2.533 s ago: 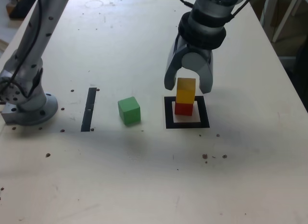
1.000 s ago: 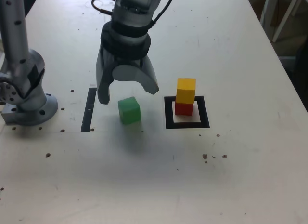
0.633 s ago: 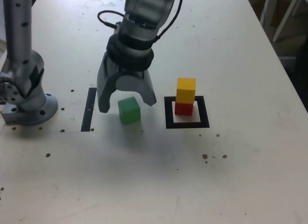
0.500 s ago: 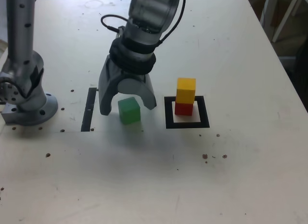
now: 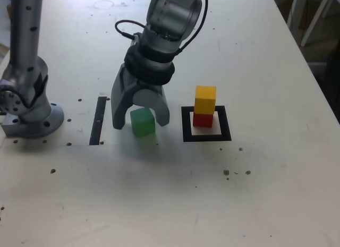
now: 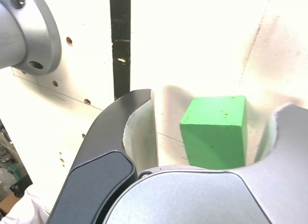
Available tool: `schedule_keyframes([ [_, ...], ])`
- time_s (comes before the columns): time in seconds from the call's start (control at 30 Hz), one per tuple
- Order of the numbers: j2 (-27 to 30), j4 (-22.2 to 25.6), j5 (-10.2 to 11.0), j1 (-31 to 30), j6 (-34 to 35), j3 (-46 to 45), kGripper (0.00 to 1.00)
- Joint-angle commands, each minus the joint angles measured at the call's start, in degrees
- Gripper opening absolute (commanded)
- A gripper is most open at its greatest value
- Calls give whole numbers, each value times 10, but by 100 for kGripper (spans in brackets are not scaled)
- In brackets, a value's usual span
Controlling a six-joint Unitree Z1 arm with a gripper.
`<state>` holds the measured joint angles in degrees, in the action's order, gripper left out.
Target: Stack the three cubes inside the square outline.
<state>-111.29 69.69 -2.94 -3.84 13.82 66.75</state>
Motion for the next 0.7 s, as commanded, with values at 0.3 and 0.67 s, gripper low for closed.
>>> schedule_keyframes([
  [0.3, -5, -5, 6, 1, -2, 4, 43],
  [0.67, -5, -7, 12, 1, -3, 7, 27],
])
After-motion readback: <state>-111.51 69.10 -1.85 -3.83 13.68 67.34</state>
